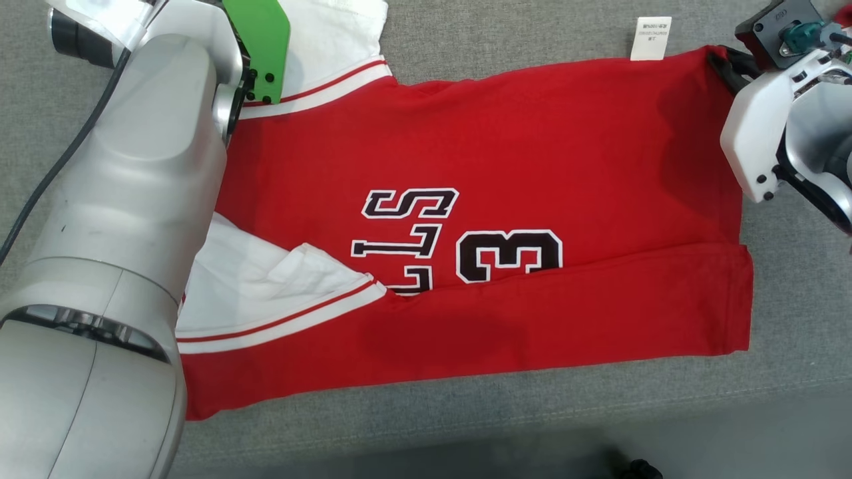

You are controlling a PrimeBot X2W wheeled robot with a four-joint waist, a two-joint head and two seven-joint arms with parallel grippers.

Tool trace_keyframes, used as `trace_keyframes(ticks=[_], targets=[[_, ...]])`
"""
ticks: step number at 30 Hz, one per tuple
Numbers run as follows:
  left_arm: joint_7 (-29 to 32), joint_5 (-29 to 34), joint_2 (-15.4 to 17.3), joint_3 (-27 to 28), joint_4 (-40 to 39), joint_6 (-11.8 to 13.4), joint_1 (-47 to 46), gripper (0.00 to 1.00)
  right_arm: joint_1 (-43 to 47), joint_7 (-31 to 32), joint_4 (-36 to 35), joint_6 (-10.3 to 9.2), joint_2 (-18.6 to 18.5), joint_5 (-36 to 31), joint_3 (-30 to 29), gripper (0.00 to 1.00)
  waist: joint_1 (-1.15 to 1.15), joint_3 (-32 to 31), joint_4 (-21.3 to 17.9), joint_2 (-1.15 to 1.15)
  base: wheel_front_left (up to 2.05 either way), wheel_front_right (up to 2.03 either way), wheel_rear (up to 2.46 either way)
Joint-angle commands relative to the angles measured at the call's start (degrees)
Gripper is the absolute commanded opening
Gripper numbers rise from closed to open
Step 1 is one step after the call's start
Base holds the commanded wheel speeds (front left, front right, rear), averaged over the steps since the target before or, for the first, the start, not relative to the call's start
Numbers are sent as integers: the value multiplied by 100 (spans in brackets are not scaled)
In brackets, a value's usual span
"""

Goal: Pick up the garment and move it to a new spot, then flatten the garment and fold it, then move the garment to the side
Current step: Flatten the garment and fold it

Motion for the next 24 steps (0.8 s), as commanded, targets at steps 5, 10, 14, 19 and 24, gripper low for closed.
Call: trace_keyframes(ticks=[5,10,14,19,24], targets=[[-59,-123,3,15,92,-1,200,0,356,-190,-191,-11,3,-105,-263,0,0,-80,-30,0,0,0,0],[-469,-359,-7,243,-51,69,150,0,657,-179,-306,-11,-47,-144,-530,0,0,-185,77,0,0,0,0],[-920,-553,-11,396,-204,111,304,0,891,-272,-396,-11,-51,-157,-698,0,0,-328,223,0,0,0,0],[-1451,-694,-25,503,-428,108,612,0,1155,-451,-408,-11,-21,-200,-845,0,0,-582,396,0,0,0,0],[-1900,-911,-32,631,-690,56,1140,0,1453,-600,-412,-11,-80,-88,-768,0,0,-983,491,0,0,0,0]])
